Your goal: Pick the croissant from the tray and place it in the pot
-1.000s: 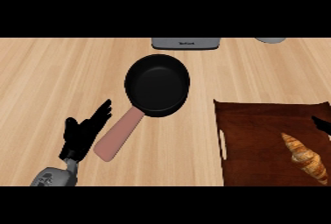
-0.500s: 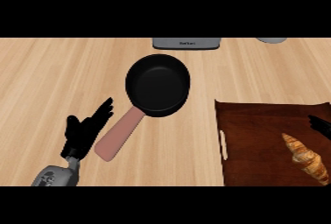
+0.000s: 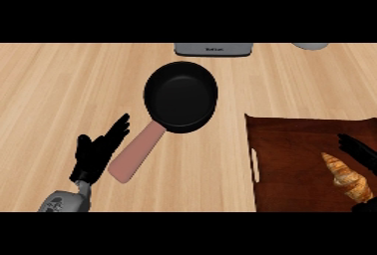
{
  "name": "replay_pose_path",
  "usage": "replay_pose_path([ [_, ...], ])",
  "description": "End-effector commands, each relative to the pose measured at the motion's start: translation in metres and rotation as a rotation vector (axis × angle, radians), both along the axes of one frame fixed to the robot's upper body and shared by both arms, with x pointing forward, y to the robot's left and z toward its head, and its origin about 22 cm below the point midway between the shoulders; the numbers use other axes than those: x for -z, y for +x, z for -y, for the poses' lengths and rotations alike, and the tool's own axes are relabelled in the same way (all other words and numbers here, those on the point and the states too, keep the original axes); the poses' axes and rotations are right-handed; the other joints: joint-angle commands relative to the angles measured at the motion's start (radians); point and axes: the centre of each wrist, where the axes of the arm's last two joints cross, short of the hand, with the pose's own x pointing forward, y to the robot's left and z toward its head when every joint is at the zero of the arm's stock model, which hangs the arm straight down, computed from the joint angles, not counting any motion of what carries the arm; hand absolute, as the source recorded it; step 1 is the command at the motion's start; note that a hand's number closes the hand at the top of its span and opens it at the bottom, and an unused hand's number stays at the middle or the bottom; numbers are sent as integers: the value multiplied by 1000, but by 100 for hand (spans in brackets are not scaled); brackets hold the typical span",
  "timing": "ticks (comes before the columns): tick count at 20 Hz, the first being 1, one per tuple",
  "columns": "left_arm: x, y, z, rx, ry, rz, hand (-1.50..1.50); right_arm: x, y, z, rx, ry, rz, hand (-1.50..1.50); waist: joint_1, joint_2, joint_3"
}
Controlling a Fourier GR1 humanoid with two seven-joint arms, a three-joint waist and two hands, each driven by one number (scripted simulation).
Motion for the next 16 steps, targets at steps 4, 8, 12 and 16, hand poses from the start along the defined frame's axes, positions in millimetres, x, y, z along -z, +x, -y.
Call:
replay_pose_path([
  [4,7,-1,5,-5,-22,7,0,39,2,-33,-94,184,-13,-150,-2,2,1],
  [8,-2,3,5,-6,-12,2,0,48,-23,-27,-183,82,69,150,-2,1,3],
  [12,0,6,10,3,-15,4,0,59,-24,-32,-136,179,39,150,0,6,3],
  [16,-3,8,7,-8,-11,2,0,51,-15,-29,-117,251,71,150,1,4,2],
])
